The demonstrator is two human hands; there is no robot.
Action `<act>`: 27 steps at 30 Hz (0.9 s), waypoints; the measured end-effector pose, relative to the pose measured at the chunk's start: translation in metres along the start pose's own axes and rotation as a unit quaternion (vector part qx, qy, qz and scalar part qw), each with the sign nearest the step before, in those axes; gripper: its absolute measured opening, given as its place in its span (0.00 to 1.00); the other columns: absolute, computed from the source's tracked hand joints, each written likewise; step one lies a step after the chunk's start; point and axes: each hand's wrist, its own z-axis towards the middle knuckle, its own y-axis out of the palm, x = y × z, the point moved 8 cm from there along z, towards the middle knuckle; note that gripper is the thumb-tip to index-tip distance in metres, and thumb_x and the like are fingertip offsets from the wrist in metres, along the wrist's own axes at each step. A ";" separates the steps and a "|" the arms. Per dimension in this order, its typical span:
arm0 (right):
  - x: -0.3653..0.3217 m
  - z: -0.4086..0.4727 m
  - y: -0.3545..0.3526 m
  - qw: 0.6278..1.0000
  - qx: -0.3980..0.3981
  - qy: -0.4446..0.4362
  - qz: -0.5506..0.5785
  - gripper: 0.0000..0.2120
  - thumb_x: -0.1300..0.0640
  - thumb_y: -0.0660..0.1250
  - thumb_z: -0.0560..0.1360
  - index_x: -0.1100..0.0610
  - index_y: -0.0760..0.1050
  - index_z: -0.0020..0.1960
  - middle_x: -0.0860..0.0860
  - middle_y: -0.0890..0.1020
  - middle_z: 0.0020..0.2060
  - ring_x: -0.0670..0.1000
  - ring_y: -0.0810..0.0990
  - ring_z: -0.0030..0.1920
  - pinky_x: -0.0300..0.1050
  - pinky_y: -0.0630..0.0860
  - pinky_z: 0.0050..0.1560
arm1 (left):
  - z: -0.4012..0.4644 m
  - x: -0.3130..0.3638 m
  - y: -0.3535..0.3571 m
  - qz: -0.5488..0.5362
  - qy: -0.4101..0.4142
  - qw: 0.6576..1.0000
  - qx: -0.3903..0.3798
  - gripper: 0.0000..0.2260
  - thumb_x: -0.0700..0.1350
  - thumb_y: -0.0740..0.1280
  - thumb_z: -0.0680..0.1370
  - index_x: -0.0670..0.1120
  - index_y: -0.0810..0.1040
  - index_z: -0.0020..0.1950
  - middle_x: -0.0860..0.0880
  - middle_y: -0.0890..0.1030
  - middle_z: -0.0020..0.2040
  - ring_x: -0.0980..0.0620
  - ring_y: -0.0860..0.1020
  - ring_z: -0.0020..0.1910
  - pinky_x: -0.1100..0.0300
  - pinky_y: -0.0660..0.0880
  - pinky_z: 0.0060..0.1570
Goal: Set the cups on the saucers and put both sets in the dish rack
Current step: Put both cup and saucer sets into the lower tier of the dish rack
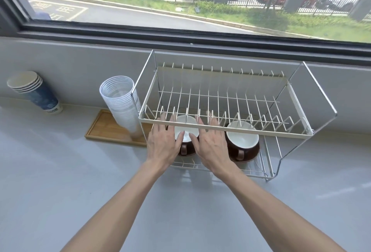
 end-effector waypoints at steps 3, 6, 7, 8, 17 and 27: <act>0.005 0.005 0.021 0.997 -0.043 0.034 0.055 0.30 0.42 0.56 0.82 0.55 0.58 0.78 0.61 0.63 0.77 0.61 0.57 0.78 0.55 0.64 0.73 | 0.003 -0.007 0.015 -0.033 -0.026 0.999 0.002 0.29 0.57 0.61 0.81 0.44 0.62 0.79 0.39 0.67 0.76 0.38 0.71 0.68 0.46 0.71 0.64; 0.011 0.004 0.045 0.980 -0.108 0.089 0.141 0.27 0.43 0.53 0.83 0.59 0.62 0.75 0.63 0.67 0.73 0.65 0.62 0.75 0.58 0.65 0.71 | 0.001 -0.009 0.029 -0.106 -0.055 0.993 -0.010 0.29 0.56 0.60 0.82 0.45 0.60 0.79 0.40 0.65 0.77 0.39 0.67 0.73 0.47 0.68 0.68; 0.011 0.004 0.050 0.972 -0.127 0.104 0.166 0.26 0.44 0.52 0.83 0.61 0.65 0.72 0.65 0.70 0.69 0.67 0.66 0.71 0.59 0.66 0.69 | 0.002 -0.011 0.033 -0.140 -0.076 0.987 -0.017 0.29 0.56 0.60 0.82 0.46 0.59 0.80 0.40 0.64 0.78 0.39 0.66 0.73 0.47 0.67 0.68; 0.011 0.004 0.052 0.965 -0.128 0.118 0.198 0.25 0.45 0.53 0.83 0.61 0.66 0.71 0.65 0.71 0.68 0.66 0.67 0.70 0.58 0.66 0.68 | 0.003 -0.014 0.037 -0.178 -0.103 0.978 -0.025 0.28 0.56 0.59 0.82 0.47 0.59 0.80 0.41 0.64 0.78 0.39 0.66 0.74 0.47 0.66 0.69; 0.014 0.012 0.038 0.932 -0.065 0.141 0.329 0.20 0.56 0.57 0.82 0.53 0.66 0.74 0.56 0.72 0.71 0.56 0.66 0.73 0.53 0.62 0.74 | 0.004 -0.020 0.044 -0.252 -0.159 0.953 -0.050 0.22 0.55 0.58 0.82 0.50 0.66 0.76 0.45 0.75 0.70 0.42 0.72 0.69 0.50 0.68 0.64; 0.018 0.002 0.032 0.939 -0.084 0.153 0.295 0.23 0.55 0.57 0.83 0.56 0.63 0.77 0.55 0.68 0.74 0.56 0.63 0.75 0.51 0.58 0.75 | 0.001 -0.010 0.041 -0.276 -0.133 0.949 -0.077 0.21 0.54 0.58 0.82 0.48 0.68 0.74 0.46 0.75 0.68 0.44 0.72 0.68 0.48 0.69 0.66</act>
